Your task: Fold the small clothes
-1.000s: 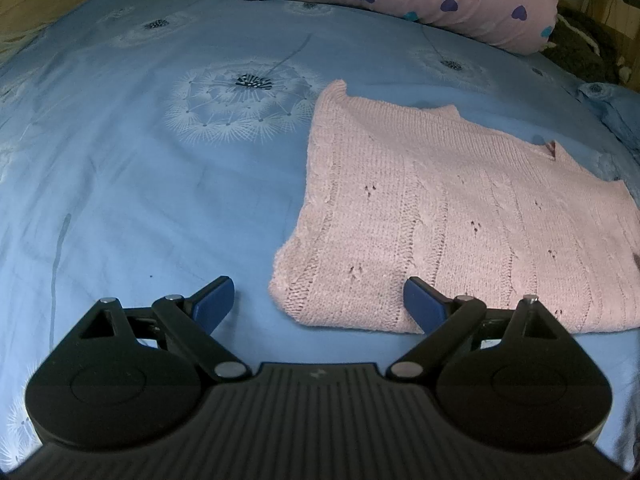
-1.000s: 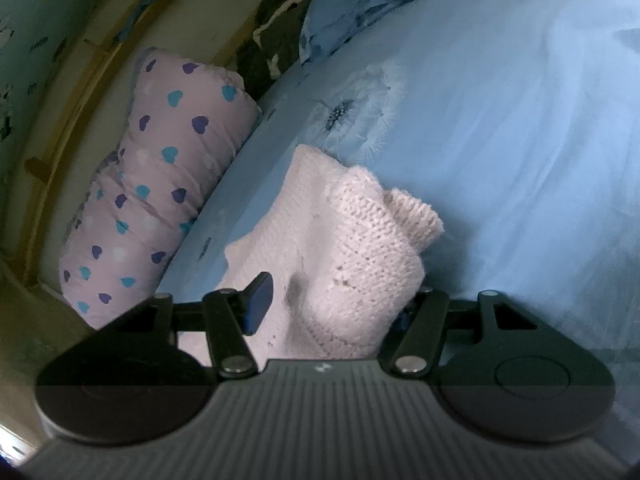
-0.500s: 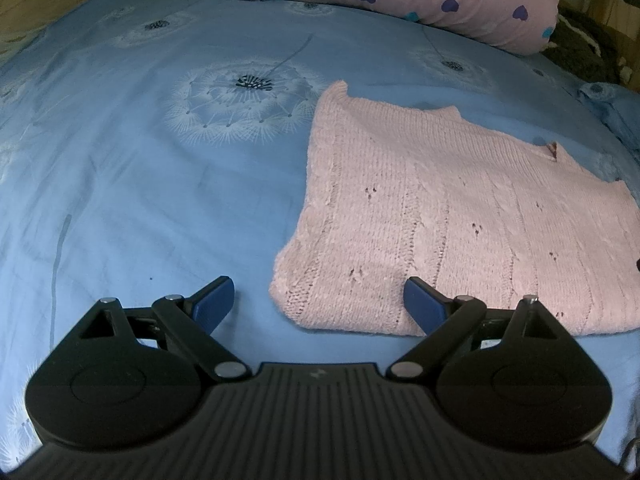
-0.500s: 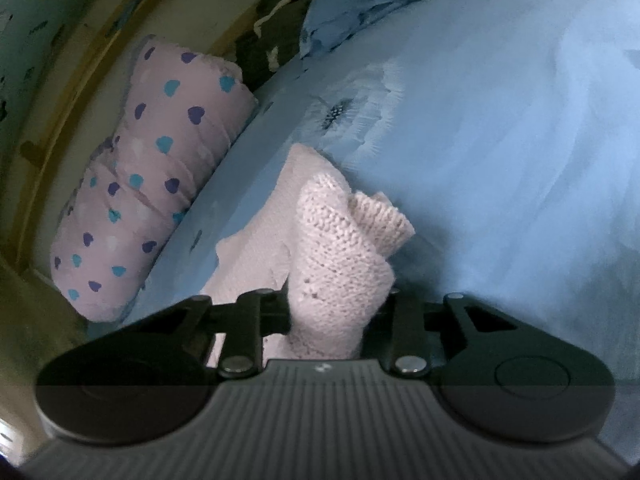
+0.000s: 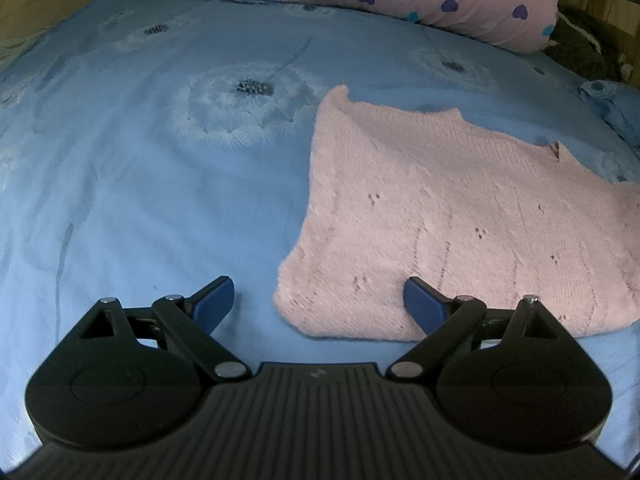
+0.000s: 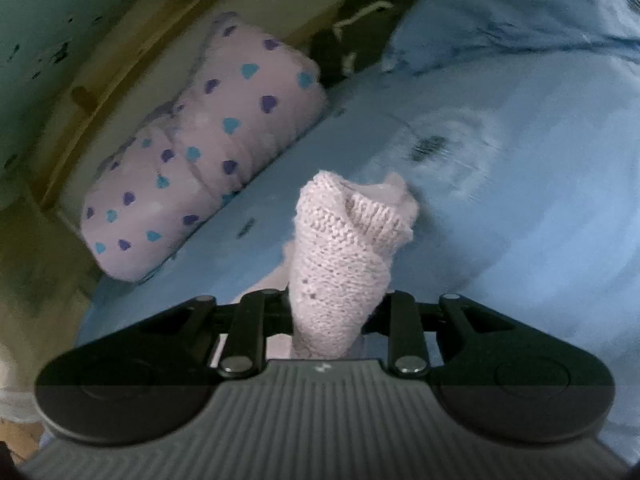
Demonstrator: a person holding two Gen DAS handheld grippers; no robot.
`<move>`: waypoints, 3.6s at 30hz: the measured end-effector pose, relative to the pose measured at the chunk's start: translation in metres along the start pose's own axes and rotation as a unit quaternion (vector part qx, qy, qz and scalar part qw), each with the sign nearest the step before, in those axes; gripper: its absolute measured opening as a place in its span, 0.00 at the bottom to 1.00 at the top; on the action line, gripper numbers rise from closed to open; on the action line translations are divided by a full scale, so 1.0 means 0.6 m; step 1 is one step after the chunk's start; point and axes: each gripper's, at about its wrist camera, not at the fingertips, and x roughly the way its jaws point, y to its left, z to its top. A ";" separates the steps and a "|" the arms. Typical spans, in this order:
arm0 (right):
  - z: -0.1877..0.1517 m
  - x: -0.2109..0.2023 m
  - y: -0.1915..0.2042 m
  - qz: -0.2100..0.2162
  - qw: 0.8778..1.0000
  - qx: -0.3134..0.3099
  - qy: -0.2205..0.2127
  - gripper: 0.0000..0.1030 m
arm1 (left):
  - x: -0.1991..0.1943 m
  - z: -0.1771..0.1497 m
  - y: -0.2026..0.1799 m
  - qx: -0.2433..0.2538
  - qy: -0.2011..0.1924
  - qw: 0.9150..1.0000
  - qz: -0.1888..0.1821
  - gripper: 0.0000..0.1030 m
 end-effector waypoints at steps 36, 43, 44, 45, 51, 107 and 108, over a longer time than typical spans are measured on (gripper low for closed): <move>-0.188 0.106 0.318 0.115 0.950 -0.279 0.082 0.25 | -0.020 0.026 0.129 -0.115 -0.028 0.992 0.034 0.92; -0.224 0.059 0.401 0.182 0.899 -0.397 0.034 0.25 | -0.024 0.029 0.168 -0.156 -0.033 0.986 0.040 0.92; -0.245 0.060 0.403 0.186 0.887 -0.420 0.046 0.25 | -0.025 0.028 0.171 -0.159 -0.033 0.986 0.039 0.92; -0.266 0.064 0.402 0.186 0.877 -0.438 0.064 0.26 | -0.026 0.028 0.174 -0.159 -0.035 0.986 0.039 0.92; -0.323 0.059 0.380 0.189 0.859 -0.465 0.097 0.40 | -0.041 0.034 0.148 -0.126 -0.061 0.990 0.005 0.92; -0.151 0.073 0.087 0.185 0.973 -0.111 0.087 0.64 | 0.030 0.102 0.025 -0.004 -0.096 0.995 0.000 0.77; -0.151 0.074 0.085 0.186 0.973 -0.108 0.089 0.64 | 0.015 0.091 0.022 -0.003 -0.091 0.996 -0.002 0.79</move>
